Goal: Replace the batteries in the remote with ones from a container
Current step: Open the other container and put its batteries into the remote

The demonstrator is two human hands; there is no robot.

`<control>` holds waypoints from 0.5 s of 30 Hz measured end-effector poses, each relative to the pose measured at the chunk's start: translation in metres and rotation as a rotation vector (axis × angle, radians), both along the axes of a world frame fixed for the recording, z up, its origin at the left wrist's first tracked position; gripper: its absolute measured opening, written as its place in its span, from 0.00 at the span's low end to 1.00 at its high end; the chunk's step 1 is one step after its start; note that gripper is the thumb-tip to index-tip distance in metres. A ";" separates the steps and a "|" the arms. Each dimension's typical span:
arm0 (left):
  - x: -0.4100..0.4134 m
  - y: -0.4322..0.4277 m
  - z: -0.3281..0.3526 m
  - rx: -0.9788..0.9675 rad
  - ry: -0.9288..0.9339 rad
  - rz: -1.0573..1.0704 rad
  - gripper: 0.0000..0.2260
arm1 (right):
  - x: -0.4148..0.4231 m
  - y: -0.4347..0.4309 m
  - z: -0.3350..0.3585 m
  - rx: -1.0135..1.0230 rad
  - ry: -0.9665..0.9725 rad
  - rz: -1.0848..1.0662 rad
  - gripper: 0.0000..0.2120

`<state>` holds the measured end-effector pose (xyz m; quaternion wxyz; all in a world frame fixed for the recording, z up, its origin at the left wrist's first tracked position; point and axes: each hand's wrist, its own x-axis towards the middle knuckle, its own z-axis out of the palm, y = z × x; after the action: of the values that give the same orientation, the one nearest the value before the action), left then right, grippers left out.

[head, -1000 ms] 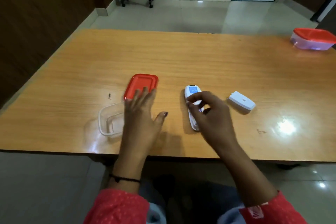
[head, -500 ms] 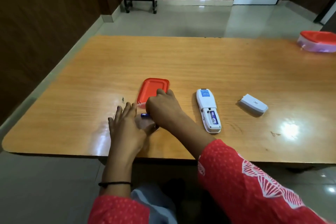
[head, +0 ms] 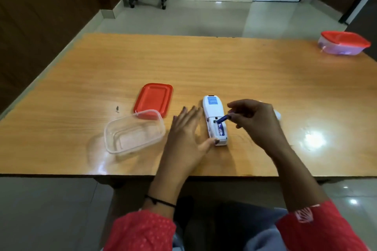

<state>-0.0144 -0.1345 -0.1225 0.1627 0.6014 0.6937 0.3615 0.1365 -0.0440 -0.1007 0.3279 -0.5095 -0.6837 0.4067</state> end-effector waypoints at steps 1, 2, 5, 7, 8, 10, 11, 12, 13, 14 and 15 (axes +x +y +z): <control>0.008 0.005 -0.006 -0.049 -0.004 -0.018 0.37 | -0.002 0.002 -0.005 0.021 -0.020 0.005 0.09; 0.013 0.010 -0.010 -0.089 -0.013 -0.025 0.37 | -0.003 0.003 -0.008 0.044 -0.050 0.005 0.08; 0.021 0.019 -0.020 -0.146 -0.042 -0.031 0.38 | -0.004 0.007 -0.012 0.094 -0.080 0.001 0.04; 0.021 0.020 -0.025 -0.173 -0.023 -0.042 0.37 | -0.006 0.008 -0.012 0.120 -0.068 -0.003 0.03; 0.021 0.021 -0.027 -0.180 -0.002 -0.053 0.36 | -0.007 0.008 -0.012 0.135 -0.072 0.002 0.03; 0.019 0.021 -0.029 -0.172 0.019 -0.065 0.34 | -0.012 0.006 -0.014 0.173 -0.110 0.029 0.04; 0.019 0.022 -0.030 -0.159 0.018 -0.066 0.34 | -0.014 0.005 -0.016 0.187 -0.129 0.039 0.05; 0.020 0.023 -0.031 -0.142 0.013 -0.064 0.33 | -0.017 0.004 -0.016 0.194 -0.140 0.043 0.06; 0.021 0.024 -0.033 -0.123 0.007 -0.055 0.32 | -0.019 0.003 -0.018 0.197 -0.153 0.042 0.07; 0.021 0.025 -0.035 -0.107 0.003 -0.041 0.32 | -0.023 0.003 -0.019 0.201 -0.176 0.041 0.07; 0.022 0.026 -0.037 -0.103 0.002 -0.032 0.31 | -0.024 0.003 -0.021 0.207 -0.210 0.036 0.06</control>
<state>0.0080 -0.1085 -0.1599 0.1986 0.6037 0.7017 0.3220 0.1125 -0.0413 -0.1214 0.2978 -0.5004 -0.7616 0.2843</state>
